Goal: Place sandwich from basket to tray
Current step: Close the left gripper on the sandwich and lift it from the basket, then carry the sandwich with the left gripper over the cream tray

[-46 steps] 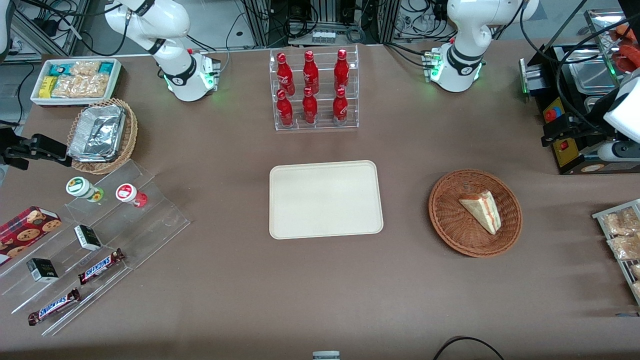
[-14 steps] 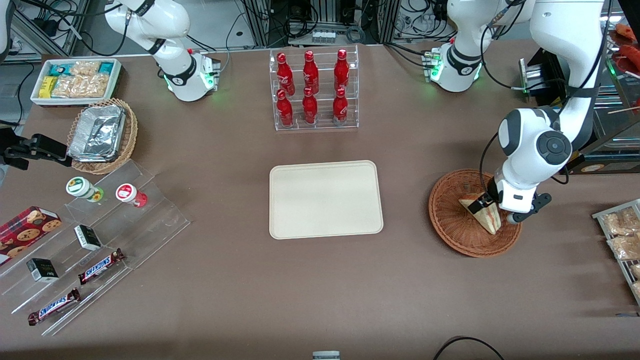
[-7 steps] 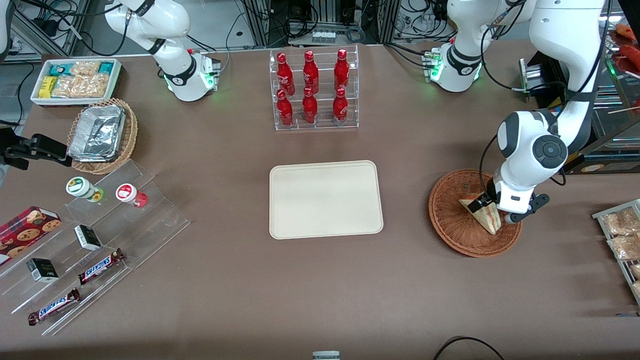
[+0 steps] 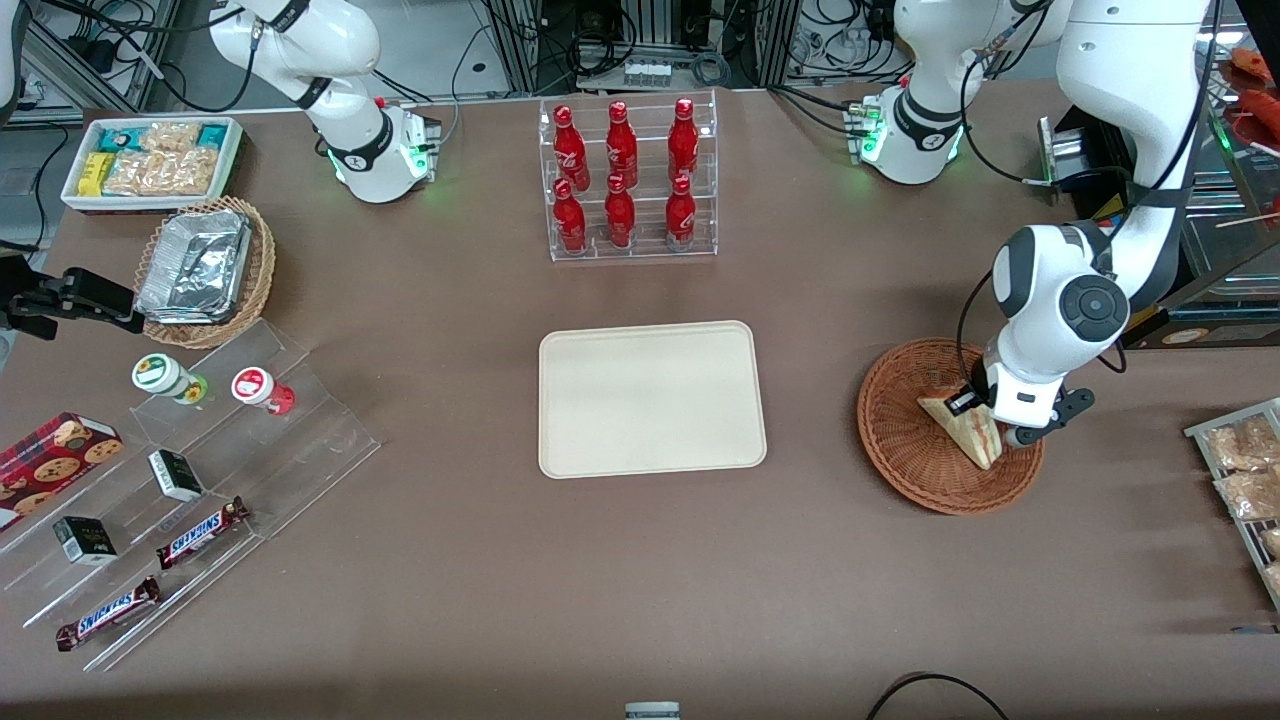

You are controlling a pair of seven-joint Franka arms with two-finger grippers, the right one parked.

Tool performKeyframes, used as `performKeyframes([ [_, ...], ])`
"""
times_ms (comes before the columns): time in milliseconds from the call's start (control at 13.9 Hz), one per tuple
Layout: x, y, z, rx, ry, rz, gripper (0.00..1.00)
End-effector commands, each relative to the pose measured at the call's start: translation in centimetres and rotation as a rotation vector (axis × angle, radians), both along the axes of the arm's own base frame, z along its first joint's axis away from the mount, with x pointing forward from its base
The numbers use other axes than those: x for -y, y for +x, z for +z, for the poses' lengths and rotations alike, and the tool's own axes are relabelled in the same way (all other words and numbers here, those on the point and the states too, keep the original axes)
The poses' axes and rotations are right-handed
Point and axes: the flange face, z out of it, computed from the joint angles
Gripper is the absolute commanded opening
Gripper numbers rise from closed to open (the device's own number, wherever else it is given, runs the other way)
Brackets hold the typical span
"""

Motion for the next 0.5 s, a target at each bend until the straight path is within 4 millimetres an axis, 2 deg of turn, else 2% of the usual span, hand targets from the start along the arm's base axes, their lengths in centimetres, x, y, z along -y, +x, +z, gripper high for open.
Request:
performKeyframes([
  [0,0.6,0.9,5.2,-0.020,0.037,-0.045,0.00],
  [72,1.3,1.5,7.1,-0.036,0.042,-0.053,0.00],
  [216,4.6,3.1,11.7,-0.061,0.049,-0.092,0.00],
  [288,6.9,3.7,14.0,-0.061,0.049,-0.121,0.00],
  [360,8.7,4.2,15.8,-0.057,0.043,-0.141,0.00],
  [432,11.4,4.5,17.4,-0.041,0.040,-0.179,0.00],
])
